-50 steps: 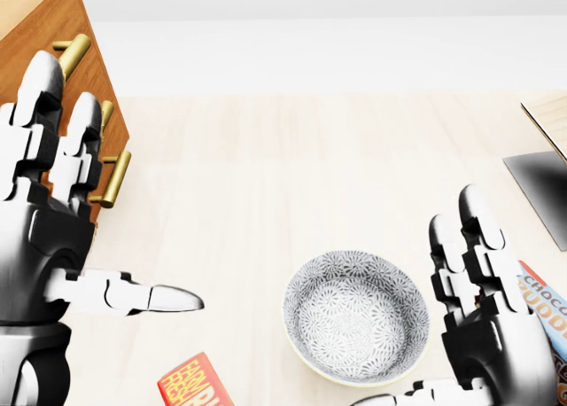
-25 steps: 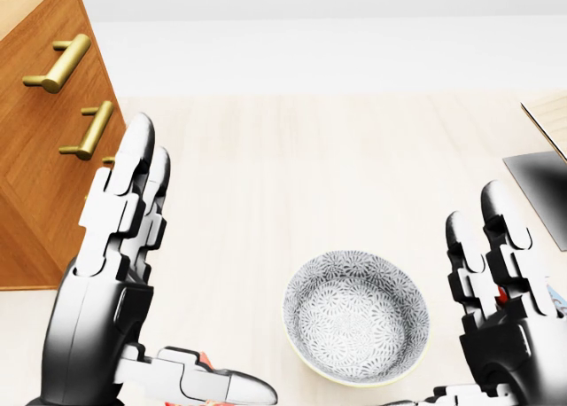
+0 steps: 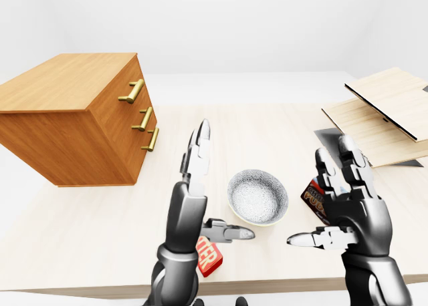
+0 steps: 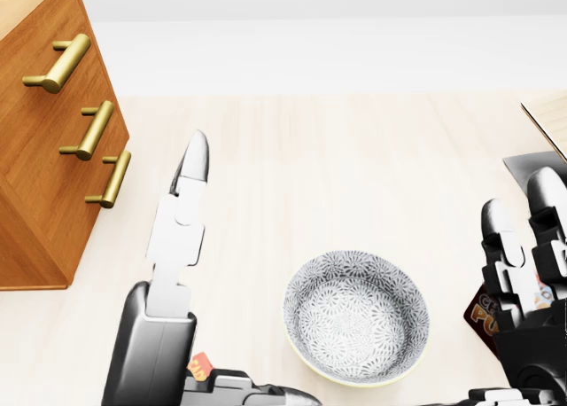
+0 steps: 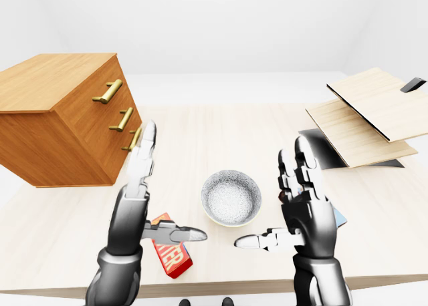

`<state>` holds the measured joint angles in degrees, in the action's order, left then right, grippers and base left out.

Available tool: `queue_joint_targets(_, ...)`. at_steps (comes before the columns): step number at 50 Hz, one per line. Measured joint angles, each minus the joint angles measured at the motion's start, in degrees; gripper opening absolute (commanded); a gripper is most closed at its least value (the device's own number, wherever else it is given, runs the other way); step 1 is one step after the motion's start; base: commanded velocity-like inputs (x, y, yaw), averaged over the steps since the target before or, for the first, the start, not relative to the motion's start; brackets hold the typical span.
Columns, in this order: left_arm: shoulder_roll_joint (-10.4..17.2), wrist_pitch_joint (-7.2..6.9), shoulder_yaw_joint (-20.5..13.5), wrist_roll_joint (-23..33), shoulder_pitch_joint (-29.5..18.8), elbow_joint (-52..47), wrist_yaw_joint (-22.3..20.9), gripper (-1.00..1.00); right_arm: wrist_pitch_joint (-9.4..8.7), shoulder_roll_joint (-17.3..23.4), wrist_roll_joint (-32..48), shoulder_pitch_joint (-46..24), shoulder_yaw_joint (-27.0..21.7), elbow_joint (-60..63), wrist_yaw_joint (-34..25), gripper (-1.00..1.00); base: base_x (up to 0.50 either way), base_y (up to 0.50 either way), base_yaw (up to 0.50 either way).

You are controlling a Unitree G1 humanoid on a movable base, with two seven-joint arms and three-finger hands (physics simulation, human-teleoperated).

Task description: Close the top drawer of the cabinet and put the bowl on top of it.

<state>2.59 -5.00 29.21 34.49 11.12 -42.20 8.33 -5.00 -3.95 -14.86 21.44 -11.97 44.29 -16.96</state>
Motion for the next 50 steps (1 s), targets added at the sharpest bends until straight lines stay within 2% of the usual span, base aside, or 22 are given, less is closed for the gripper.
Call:
queue_joint_targets(14,0.1,0.00,9.1,13.6,1.0,4.1,5.6,1.00,0.00,-1.2,-1.6,-0.1,-3.2,2.0,-1.1,1.00,0.00,0.00,0.00)
queue_joint_targets(25,-1.1,0.00,13.5,21.2,0.4,8.6,7.3,1.00,0.00,-2.0,-2.8,0.1,-4.9,3.5,-1.9,1.00,0.00,0.00,0.00)
queue_joint_targets(34,-2.5,0.00,15.0,27.0,-0.5,12.5,8.0,1.00,0.00,-2.6,-4.5,0.0,-7.2,4.9,-2.6,1.00,0.00,0.00,0.00)
queue_joint_targets(50,-5.6,0.00,14.5,35.3,-2.5,19.4,8.7,1.00,0.00,-3.4,-6.4,-0.4,-10.1,6.7,-3.6,1.00,0.00,0.00,0.00)
